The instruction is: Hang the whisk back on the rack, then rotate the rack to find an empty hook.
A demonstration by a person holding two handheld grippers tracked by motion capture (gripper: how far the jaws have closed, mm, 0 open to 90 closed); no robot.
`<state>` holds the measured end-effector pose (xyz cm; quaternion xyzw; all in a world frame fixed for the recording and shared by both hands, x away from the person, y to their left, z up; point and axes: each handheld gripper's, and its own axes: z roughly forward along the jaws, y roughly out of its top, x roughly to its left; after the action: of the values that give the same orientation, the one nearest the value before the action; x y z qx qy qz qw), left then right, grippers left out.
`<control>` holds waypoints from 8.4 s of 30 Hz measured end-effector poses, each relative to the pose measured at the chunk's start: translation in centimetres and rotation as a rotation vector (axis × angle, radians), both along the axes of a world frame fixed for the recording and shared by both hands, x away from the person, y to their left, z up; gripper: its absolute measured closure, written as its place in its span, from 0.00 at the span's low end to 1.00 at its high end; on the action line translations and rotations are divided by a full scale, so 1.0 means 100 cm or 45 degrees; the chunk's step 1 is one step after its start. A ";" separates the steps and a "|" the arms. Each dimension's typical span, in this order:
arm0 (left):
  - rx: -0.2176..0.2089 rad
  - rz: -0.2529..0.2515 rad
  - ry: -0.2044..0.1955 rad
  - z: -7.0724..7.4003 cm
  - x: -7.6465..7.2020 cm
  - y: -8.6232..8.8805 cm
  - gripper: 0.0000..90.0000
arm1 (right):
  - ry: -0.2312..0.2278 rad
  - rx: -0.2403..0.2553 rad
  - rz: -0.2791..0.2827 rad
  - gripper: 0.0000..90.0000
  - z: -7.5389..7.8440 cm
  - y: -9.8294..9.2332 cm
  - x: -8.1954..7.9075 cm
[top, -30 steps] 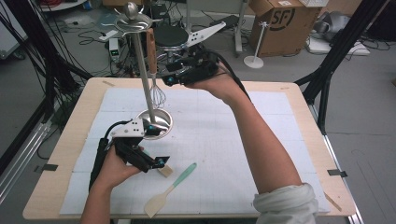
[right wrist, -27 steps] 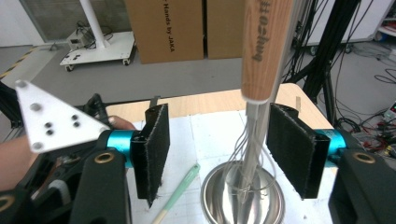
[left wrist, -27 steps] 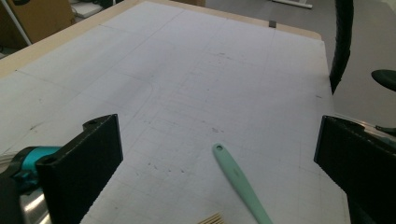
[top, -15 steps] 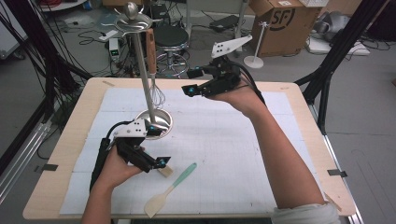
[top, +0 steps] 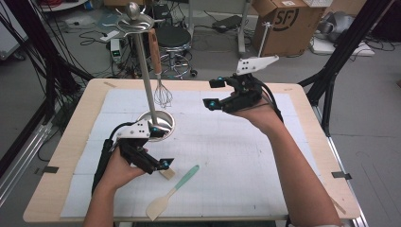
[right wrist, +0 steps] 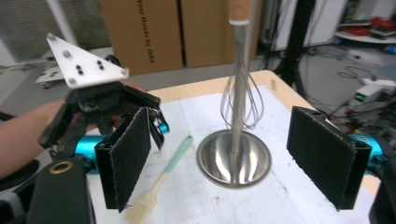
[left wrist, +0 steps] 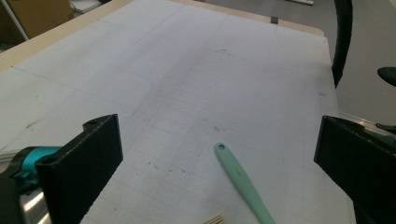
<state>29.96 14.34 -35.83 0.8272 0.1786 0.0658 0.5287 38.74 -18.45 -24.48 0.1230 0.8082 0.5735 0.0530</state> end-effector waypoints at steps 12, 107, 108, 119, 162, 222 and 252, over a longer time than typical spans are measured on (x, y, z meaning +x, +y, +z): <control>0.009 0.000 0.001 -0.001 0.000 -0.002 0.02 | 0.081 -0.047 -0.207 0.19 -0.039 -0.038 -0.015; 0.012 -0.015 0.024 -0.008 0.004 -0.008 0.02 | 0.187 -0.127 -0.307 0.12 -0.155 -0.097 -0.080; 0.012 -0.018 0.023 -0.007 0.004 -0.007 0.02 | 0.193 -0.131 -0.305 0.12 -0.155 -0.097 -0.080; 0.004 -0.040 0.014 0.002 0.002 -0.006 0.16 | 0.187 -0.144 -0.295 0.12 -0.155 -0.096 -0.082; -0.231 -0.326 0.104 0.073 0.027 0.031 0.94 | 0.190 -0.130 -0.296 0.12 -0.156 -0.103 -0.078; -0.124 -0.113 -0.091 0.212 0.085 0.066 1.00 | 0.214 -0.145 -0.281 0.12 -0.159 -0.100 -0.076; -0.187 -0.006 -0.167 0.230 0.085 0.078 1.00 | 0.214 -0.147 -0.281 0.12 -0.159 -0.100 -0.076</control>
<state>38.48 22.10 -12.84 0.7806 0.1460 0.1054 0.5985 31.11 -28.43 -40.39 0.2554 0.8231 0.5044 0.0546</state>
